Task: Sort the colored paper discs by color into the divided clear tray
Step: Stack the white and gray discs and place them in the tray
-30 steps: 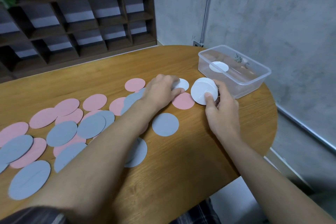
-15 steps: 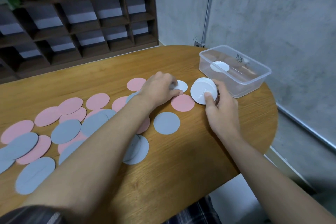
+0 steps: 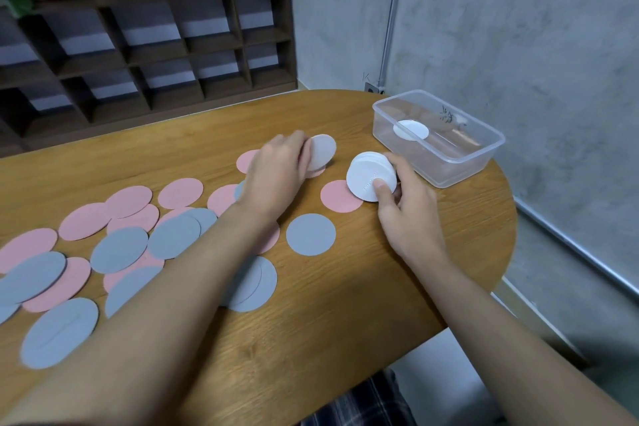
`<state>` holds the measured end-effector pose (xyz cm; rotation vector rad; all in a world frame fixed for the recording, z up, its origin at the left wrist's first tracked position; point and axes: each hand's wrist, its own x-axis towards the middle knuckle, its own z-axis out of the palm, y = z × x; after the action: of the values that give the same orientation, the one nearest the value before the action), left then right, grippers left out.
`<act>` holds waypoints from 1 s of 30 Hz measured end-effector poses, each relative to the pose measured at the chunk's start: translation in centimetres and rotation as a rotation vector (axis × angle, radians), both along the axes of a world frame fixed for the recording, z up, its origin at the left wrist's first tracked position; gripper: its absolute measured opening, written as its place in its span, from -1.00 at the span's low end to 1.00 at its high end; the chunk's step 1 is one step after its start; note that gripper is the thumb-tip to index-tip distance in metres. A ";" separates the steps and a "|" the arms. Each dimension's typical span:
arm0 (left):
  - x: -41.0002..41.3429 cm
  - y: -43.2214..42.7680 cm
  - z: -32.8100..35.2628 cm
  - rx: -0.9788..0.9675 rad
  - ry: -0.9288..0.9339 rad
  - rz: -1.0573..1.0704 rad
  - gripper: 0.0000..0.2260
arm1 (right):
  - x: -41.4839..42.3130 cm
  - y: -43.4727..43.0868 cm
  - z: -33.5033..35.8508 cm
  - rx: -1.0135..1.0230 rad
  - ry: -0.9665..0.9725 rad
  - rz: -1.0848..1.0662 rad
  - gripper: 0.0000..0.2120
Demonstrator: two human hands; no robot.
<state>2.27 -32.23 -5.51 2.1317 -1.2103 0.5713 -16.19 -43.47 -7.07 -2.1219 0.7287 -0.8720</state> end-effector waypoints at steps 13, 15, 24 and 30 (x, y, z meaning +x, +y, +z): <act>-4.3 3.8 -0.2 -0.114 0.537 -0.233 -0.84 | -0.1 0.1 0.1 -0.019 -0.021 0.050 -0.52; -4.7 4.0 -0.1 -0.155 0.545 -0.201 -0.83 | -0.2 0.1 0.0 -0.021 -0.018 0.047 -0.52; -5.7 4.2 -1.0 -0.163 0.552 -0.129 -0.85 | -0.1 0.0 -0.3 -0.020 -0.001 0.139 -0.52; -6.8 3.8 -1.0 -0.177 0.584 -0.045 -0.85 | -0.4 0.4 -0.2 -0.021 -0.004 0.261 -0.54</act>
<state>-4.56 -28.42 -6.52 1.9200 -0.8392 0.0177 -16.56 -43.11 -7.31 -2.1730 0.4289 -0.7446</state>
